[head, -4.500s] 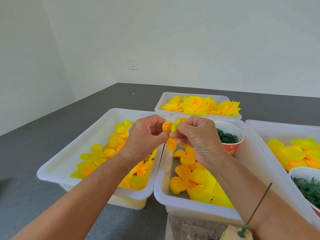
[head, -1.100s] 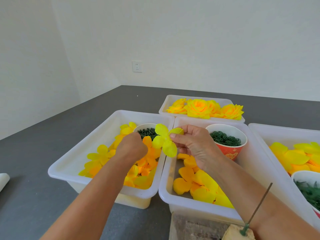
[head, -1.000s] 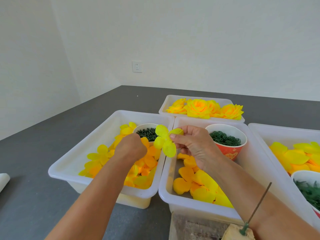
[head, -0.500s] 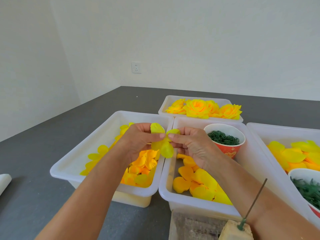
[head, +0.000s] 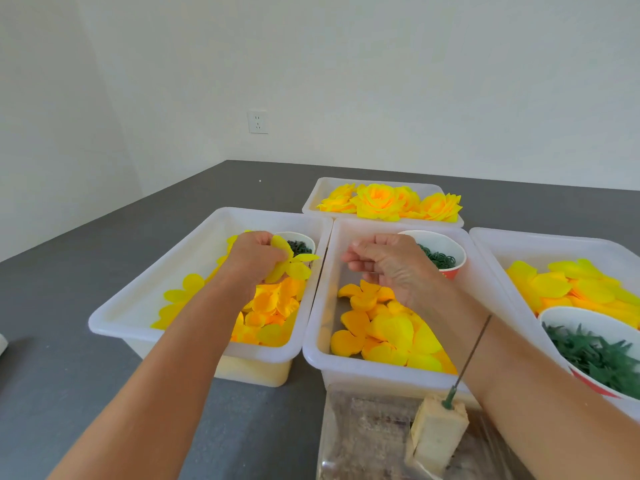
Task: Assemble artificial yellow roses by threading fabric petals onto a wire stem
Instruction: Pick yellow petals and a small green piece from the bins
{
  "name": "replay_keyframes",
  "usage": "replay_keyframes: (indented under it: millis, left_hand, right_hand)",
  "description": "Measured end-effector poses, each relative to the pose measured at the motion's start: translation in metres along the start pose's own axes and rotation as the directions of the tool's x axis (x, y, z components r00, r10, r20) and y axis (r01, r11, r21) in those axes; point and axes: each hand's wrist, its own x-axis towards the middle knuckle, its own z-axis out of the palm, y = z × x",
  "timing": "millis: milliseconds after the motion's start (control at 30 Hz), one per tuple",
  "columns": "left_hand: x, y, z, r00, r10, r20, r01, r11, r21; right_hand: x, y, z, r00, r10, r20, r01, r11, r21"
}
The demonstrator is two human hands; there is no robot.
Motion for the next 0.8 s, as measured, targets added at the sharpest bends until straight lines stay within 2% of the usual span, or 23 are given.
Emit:
replay_keyframes:
  millis: [100,167,233,300,367,433,500,667,800]
  left_hand:
    - [0.006,-0.004,-0.001,0.991,-0.114,-0.075,0.125,0.978,0.168]
    - [0.007,-0.008,-0.002,0.99,-0.119,-0.077,0.139,0.919,0.369]
    - [0.005,-0.011,-0.001,0.997,-0.059,-0.051,0.077,0.794,0.603]
    - [0.002,-0.012,0.001,1.0,0.003,-0.013,0.008,0.666,0.746]
    - [0.002,-0.01,0.001,0.999,0.042,-0.009,-0.019,0.621,0.784]
    - [0.003,-0.009,0.0,0.997,0.068,-0.02,-0.026,0.616,0.787]
    - [0.003,-0.009,0.001,0.994,0.1,-0.034,-0.034,0.612,0.79]
    - [0.002,-0.007,-0.001,0.951,0.244,-0.188,-0.038,0.697,0.716]
    - [-0.001,0.002,0.002,0.883,0.434,-0.18,-0.189,0.68,0.709]
  right_hand:
    - [0.0,-0.009,-0.018,1.0,0.004,0.004,-0.004,1.0,0.03]
    - [-0.001,-0.012,-0.03,1.0,0.007,0.023,-0.007,1.0,-0.004]
    - [-0.002,-0.011,-0.042,0.999,0.012,0.041,-0.007,0.992,-0.124]
    - [-0.003,-0.006,-0.054,0.998,-0.004,0.06,0.025,0.937,-0.349]
    - [-0.005,0.001,-0.063,0.993,-0.017,0.12,0.086,0.796,-0.599]
    - [-0.008,0.008,-0.068,0.977,-0.008,0.212,0.162,0.675,-0.72]
    - [-0.01,0.015,-0.069,0.967,0.003,0.257,0.195,0.639,-0.744]
    - [-0.014,0.024,-0.07,0.952,0.097,0.289,0.187,0.562,-0.805]
    - [-0.018,0.025,-0.067,0.934,0.167,0.315,0.198,0.492,-0.848]
